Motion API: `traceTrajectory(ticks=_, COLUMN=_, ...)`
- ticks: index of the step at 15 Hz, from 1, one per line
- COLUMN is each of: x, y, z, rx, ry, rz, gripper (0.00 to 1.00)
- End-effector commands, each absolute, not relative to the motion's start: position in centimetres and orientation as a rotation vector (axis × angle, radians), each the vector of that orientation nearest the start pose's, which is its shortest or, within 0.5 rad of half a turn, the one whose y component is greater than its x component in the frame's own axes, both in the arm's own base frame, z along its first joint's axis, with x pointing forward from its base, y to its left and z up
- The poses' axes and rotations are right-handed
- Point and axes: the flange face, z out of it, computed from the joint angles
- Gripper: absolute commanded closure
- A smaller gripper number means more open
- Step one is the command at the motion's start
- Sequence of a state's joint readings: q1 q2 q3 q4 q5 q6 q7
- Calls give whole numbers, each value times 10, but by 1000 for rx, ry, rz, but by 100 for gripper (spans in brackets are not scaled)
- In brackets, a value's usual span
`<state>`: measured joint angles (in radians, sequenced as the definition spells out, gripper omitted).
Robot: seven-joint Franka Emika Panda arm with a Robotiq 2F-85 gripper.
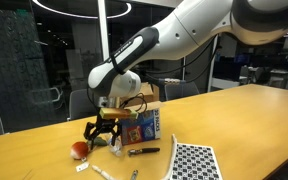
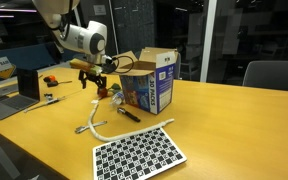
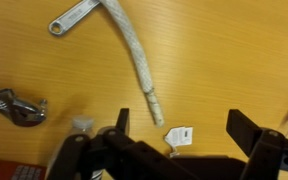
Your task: Pick the bottle and put it in the box
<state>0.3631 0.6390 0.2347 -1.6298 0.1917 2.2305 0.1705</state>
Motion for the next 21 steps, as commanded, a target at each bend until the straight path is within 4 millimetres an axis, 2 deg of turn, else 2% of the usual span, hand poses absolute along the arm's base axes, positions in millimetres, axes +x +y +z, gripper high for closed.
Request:
traceTrajectory(ticks=1, x=605, y=367, z=243, rx=-2935, ry=-403, rz=153, gripper=0)
traceTrajectory(ticks=6, x=626, y=354, z=228, rx=-3035, ry=-395, rz=76, gripper=0)
traceTrajectory(ticks=11, x=636, y=350, z=208, rx=-3155, ry=-364, rz=1, gripper=0)
traceTrajectory(ticks=16, x=650, y=337, z=187, rx=-3240, ry=-302, rz=-31, gripper=0)
traceTrajectory(ticks=21, x=665, y=340, z=190, rx=-3232, ry=-256, rz=-66, gripper=0)
